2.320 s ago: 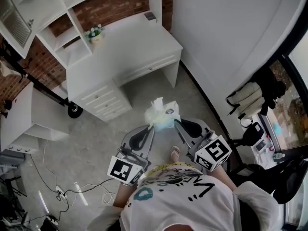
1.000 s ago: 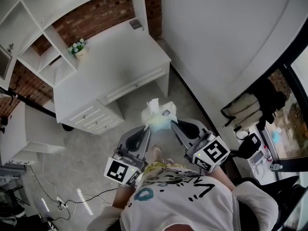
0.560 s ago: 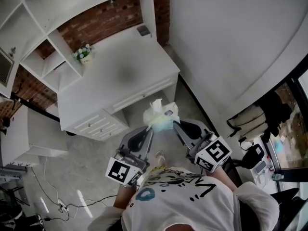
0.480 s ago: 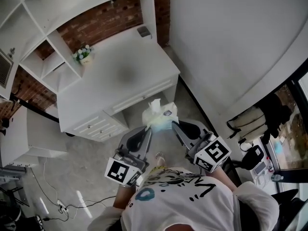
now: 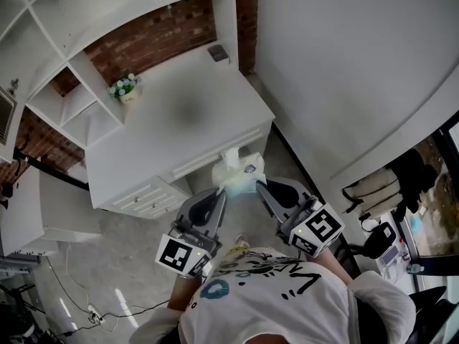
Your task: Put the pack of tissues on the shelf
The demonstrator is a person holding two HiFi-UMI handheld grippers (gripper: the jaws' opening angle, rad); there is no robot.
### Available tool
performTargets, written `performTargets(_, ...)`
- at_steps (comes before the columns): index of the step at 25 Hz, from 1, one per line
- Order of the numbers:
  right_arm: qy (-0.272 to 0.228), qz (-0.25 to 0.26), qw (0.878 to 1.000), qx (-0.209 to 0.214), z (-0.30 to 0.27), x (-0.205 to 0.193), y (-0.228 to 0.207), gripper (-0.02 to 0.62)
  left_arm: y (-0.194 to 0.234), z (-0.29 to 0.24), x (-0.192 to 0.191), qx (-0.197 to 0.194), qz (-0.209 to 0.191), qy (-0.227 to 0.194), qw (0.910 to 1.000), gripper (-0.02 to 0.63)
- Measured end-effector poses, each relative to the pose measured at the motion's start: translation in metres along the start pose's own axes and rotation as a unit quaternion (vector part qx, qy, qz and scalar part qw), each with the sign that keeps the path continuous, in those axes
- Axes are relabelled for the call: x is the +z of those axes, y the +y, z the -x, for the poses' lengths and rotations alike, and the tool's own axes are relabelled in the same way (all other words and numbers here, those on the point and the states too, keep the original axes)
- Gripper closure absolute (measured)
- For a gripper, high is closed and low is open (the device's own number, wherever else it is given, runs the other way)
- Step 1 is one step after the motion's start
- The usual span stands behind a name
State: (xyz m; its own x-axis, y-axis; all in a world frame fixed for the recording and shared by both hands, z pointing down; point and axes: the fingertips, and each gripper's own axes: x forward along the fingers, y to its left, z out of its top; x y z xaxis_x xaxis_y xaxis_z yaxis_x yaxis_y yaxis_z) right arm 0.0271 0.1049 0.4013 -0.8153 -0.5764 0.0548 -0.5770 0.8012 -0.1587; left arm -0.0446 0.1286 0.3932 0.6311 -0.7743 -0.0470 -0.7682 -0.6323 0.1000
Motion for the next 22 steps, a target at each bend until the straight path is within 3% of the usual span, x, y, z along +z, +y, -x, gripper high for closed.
performTargets(22,0.001,0.0,1.0,-0.004,-0.045,0.0,-0.02,0.56,0.051,-0.019,-0.006,0.007,0.02,-0.003,0.9998,0.588)
